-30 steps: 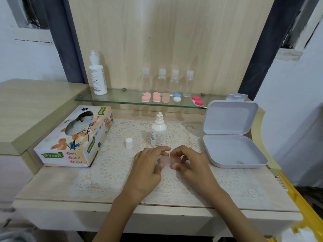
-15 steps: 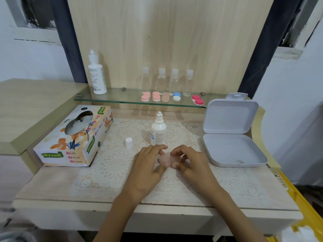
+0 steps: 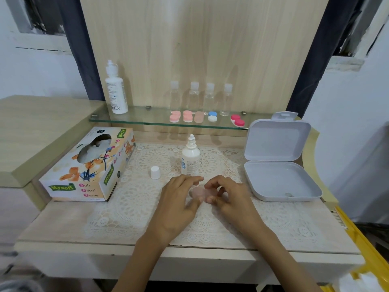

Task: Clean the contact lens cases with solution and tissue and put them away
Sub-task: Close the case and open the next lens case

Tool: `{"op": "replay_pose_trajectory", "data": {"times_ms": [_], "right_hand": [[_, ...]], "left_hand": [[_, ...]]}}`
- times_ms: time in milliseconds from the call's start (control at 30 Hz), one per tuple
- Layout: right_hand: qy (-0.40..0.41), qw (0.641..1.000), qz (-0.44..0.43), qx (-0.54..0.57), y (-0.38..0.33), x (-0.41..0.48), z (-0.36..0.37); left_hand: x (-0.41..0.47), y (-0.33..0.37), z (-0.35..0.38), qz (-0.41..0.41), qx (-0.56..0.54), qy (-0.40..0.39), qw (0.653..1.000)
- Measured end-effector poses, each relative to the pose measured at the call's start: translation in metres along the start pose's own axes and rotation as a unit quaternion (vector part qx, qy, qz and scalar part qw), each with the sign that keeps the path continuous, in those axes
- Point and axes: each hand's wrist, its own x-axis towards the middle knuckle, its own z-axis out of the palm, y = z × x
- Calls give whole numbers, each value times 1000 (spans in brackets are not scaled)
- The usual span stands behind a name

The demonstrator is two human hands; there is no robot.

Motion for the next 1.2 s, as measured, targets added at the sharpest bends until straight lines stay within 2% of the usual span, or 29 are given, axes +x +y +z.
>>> {"op": "replay_pose_trajectory", "data": {"times_ms": [100, 200, 333, 467, 767, 933, 1200], "right_hand": [[-1, 1000, 3, -1, 1, -1, 0], [-4, 1000, 8, 1, -1, -1, -1], [0, 1000, 26, 7, -3, -3, -1], [2, 1000, 29, 10, -4, -5, 0], [-5, 1000, 27, 3, -3, -3, -2], [-7, 1000, 16, -3, -1, -2, -1], [-4, 1000, 6, -3, 3, -1, 0]], "left_hand": [[0, 2, -1, 7, 1, 6, 1000], [0, 3, -4, -8, -11, 51, 999], [-2, 1, -8, -71, 84, 119, 987], [-3, 0, -7, -108, 129, 99, 981], [-1, -2, -7, -113, 123, 103, 981], [-2, 0, -6, -70, 108, 81, 988], [-2, 2, -3, -26, 168, 55, 984]]}}
